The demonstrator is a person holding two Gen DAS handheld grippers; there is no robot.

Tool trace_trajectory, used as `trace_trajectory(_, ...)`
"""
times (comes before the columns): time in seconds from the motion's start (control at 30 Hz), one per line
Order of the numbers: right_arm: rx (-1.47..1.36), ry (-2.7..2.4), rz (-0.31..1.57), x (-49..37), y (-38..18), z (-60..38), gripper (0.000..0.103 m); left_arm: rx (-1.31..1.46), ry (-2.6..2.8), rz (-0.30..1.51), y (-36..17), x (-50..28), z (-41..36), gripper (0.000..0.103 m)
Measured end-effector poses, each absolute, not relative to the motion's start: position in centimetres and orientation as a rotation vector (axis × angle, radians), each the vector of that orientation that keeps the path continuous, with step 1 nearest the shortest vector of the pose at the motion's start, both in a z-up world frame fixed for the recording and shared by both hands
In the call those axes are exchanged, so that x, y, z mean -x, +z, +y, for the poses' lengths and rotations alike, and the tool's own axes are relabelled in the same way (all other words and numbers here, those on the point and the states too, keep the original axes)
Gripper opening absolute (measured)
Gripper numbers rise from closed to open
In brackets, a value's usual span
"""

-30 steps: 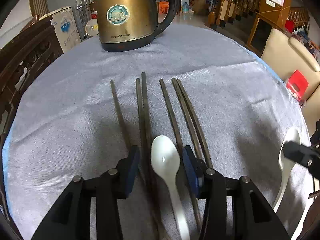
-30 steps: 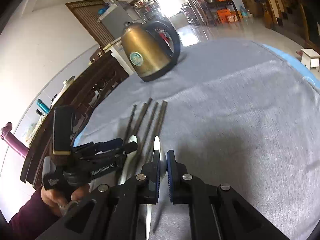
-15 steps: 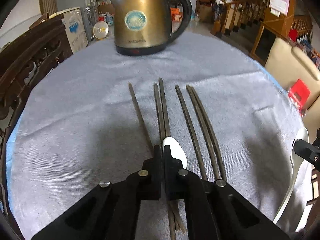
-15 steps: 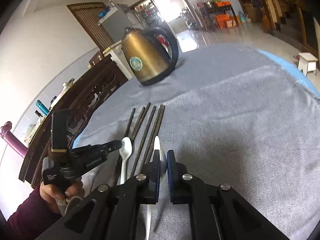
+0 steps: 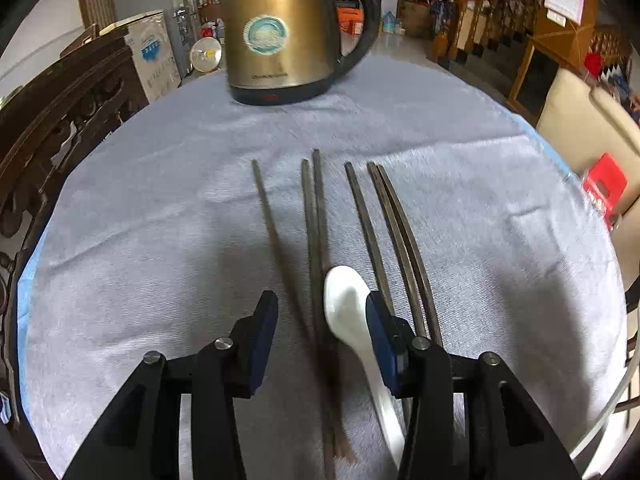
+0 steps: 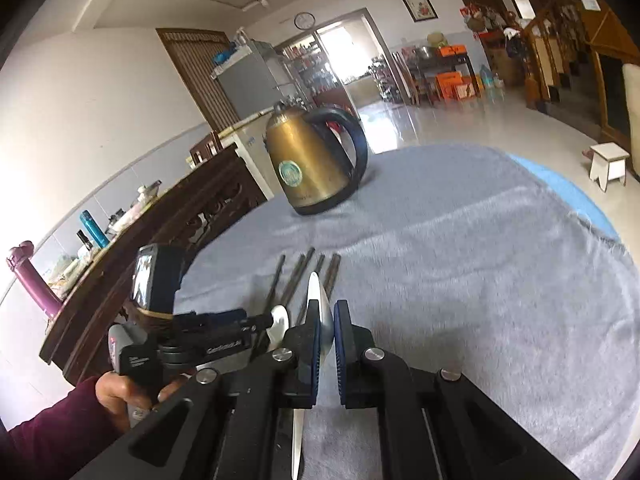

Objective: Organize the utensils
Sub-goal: 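Lift the spoons with both tools and carry them toward the grey cup, then lower the spoons into the grey cup and open both tools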

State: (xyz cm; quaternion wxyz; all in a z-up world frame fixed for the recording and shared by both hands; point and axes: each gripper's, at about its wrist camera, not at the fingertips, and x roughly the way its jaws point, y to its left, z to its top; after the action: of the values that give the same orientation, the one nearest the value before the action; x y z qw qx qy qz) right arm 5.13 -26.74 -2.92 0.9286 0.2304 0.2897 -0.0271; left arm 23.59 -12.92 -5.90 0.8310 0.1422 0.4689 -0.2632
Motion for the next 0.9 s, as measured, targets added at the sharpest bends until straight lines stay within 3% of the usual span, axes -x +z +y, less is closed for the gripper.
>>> trace_trajectory(0.1,-0.477,-0.062,0.626,-5.3,-4.1,-27.1,0.007,-0.304,-0.549,0.997,-6.7,-24.0,-13.6,0.035)
trace_trajectory(0.17,-0.484,-0.067,0.64,-5.3,-4.6,-27.5,0.007,-0.315,-0.556,1.009,-7.1,-24.2,-13.7,0.011)
trace_trajectory(0.2,-0.486,-0.07,0.642,-5.3,-4.7,-27.6,0.007,-0.315,-0.558,0.993,-7.0,-24.2,-13.6,0.008)
trace_trajectory(0.47,-0.48,-0.072,0.632,-5.1,-4.2,-27.4,0.007,-0.283,-0.563,0.973,-6.5,-24.2,-11.7,0.001)
trace_trajectory(0.9,-0.393,-0.1,0.523,-3.6,-0.3,-25.1,0.007,-0.207,-0.523,0.854,-1.5,-21.8,-5.7,0.001)
